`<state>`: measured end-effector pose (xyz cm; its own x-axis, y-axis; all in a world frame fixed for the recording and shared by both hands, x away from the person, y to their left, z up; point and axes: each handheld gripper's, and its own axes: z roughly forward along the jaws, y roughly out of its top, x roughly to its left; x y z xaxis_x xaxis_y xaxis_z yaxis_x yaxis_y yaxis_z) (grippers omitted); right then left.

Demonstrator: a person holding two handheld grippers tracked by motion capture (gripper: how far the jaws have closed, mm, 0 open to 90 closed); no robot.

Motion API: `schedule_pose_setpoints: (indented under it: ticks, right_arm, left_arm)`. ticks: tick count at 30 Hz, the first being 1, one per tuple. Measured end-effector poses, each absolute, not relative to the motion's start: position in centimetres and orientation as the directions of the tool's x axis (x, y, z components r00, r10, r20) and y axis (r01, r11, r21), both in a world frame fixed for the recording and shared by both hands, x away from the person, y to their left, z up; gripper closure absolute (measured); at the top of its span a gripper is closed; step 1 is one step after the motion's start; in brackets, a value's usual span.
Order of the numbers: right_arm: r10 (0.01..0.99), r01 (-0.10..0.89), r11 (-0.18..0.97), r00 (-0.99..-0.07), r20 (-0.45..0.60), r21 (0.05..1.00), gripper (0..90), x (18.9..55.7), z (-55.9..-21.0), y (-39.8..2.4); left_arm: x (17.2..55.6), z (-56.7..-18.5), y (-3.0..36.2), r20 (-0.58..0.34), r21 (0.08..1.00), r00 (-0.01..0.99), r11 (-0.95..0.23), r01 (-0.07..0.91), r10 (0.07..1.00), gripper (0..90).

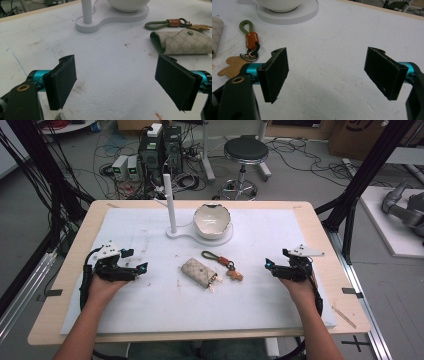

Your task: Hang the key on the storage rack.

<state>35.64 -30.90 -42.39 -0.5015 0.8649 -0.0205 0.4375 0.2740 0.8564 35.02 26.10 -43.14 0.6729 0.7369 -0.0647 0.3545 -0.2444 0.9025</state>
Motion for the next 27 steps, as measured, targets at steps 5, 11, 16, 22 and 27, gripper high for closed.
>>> schedule_pose_setpoints:
  ticks: [5,11,16,22,27]
  right_arm:
    - [0.864,0.431,0.279,-0.503,-0.028,0.858,20.1,35.6,-42.3,-30.8]
    - [0.862,0.432,0.286,-0.506,-0.032,0.856,20.1,35.6,-42.3,-30.6]
    - [0.858,0.427,0.29,-0.512,-0.036,0.857,20.1,35.7,-42.2,-30.4]
    - [0.853,0.423,0.303,-0.52,-0.045,0.854,20.1,35.8,-42.2,-30.0]
    - [0.845,0.421,0.315,-0.533,-0.05,0.851,20.1,36.1,-42.2,-29.3]
  left_arm:
    - [35.0,-43.1,26.1,-0.063,0.902,0.673,-0.247,0.354,0.737,17.3]
    - [35.0,-43.1,26.2,-0.064,0.902,0.671,-0.244,0.355,0.739,17.3]
    - [35.0,-43.1,26.1,-0.064,0.902,0.671,-0.244,0.355,0.739,17.3]
    - [34.9,-43.1,26.2,-0.064,0.901,0.67,-0.245,0.357,0.74,17.3]
    - [35.0,-43.1,26.3,-0.064,0.901,0.67,-0.246,0.357,0.74,17.3]
